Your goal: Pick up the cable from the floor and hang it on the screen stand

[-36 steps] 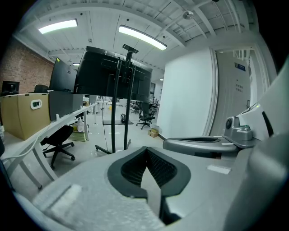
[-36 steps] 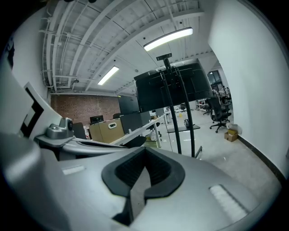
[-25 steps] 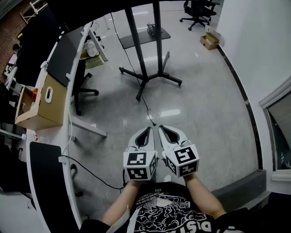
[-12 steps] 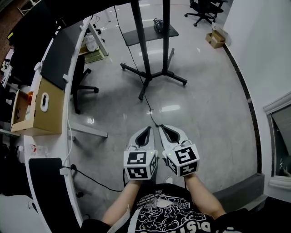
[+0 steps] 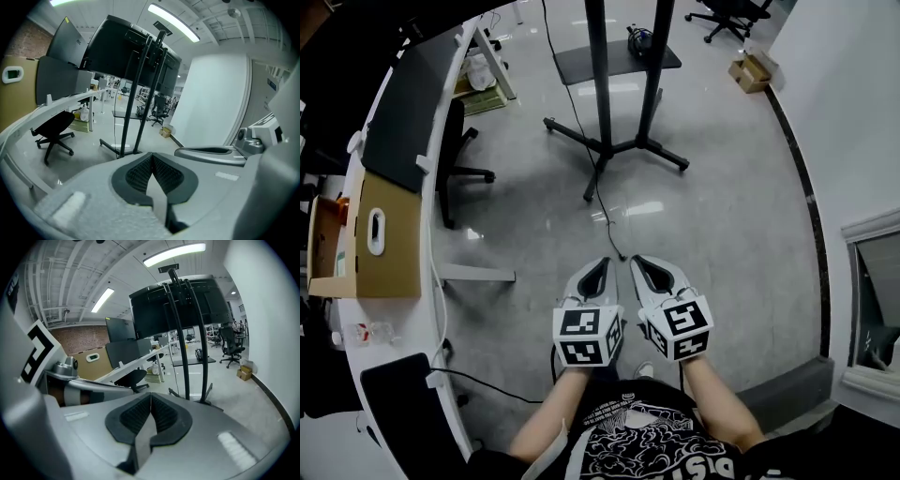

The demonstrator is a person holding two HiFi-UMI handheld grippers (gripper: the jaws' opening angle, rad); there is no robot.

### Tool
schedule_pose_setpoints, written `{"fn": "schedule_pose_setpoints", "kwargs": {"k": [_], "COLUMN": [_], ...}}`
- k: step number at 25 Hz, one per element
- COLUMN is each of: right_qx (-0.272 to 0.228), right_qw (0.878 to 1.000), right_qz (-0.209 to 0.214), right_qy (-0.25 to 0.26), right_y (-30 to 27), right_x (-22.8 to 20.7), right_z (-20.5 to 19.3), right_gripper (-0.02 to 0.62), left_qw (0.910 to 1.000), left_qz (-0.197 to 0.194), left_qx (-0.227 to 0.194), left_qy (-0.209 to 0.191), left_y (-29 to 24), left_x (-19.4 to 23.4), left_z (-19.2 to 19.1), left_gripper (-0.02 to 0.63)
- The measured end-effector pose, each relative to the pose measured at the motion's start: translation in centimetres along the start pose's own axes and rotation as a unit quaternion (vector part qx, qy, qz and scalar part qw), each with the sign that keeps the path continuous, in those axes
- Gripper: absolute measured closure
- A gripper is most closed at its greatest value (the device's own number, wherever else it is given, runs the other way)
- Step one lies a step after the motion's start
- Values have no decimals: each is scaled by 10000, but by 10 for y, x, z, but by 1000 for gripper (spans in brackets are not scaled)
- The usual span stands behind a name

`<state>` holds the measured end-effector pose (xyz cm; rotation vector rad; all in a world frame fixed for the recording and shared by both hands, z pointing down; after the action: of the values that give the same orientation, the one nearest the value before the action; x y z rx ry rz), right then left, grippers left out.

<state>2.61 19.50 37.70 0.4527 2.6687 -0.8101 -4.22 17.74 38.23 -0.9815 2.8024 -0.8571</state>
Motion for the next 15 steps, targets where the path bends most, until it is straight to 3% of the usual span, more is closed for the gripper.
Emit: {"fn": "schedule_pose_setpoints", "kwargs": {"k": [15], "right_qx": [852], "right_qw": [9956], "right_qz": [-324], "right_qy": [213], "right_y": [-92], "right_x": [-28], "right_z": [-4], "right_gripper": [580], "left_qw": [9990], "left_qz": [-227], "left_qx": [303], "left_qy": [237], "left_y": [-72], "left_x": [76], "left_z": [-9], "left_gripper": [609]}}
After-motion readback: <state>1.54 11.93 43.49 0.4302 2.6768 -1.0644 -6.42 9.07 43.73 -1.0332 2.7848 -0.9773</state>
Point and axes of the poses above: the fingertips, and each gripper's own axes: y backward along the fingers, x to its left, z out of its top, the point moved 2 cm from there along y, backward along the fingers, and after that the axes turned 13 degrees about -y, right-handed, at the moved point
